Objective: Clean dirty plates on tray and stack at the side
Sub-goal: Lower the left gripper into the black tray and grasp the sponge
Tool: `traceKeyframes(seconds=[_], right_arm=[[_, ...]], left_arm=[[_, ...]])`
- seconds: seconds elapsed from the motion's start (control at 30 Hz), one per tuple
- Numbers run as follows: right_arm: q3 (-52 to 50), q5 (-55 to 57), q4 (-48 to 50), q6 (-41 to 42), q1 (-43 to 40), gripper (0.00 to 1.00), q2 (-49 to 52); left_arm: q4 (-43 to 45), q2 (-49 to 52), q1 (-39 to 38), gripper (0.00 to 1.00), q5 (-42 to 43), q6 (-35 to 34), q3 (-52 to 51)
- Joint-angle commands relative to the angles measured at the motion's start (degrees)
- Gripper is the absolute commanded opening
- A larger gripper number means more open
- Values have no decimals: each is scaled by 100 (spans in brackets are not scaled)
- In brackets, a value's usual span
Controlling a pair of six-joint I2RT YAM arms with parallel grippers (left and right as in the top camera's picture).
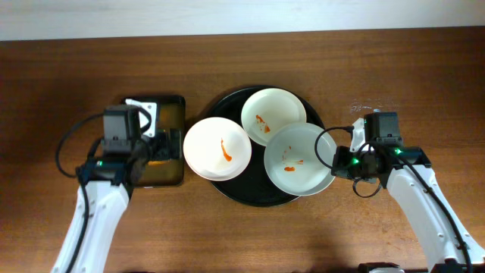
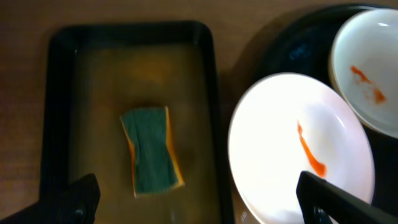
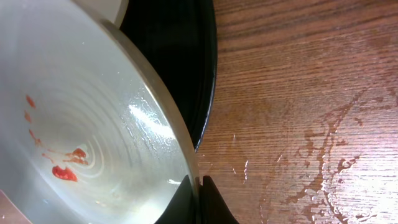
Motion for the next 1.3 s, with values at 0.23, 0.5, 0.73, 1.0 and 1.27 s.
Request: traceKeyframes(seconds=[0.23, 0.5, 0.73, 1.0, 1.27], right_arm=[[129, 11, -9, -63, -15, 4, -63], [127, 11, -15, -63, -15, 4, -63], [127, 13, -28, -63, -15, 4, -63], [127, 13, -52, -63, -15, 4, -63], [122, 13, -55, -63, -15, 4, -59]], left_arm=[[-214, 2479, 323, 89, -426, 28, 1226], [-127, 3458, 393, 68, -494, 31, 1226], [-127, 3639, 393, 57, -503, 31, 1235], [-570, 3488, 393, 61, -551, 28, 1609], [-780, 3423, 393, 45, -531, 28, 1609]])
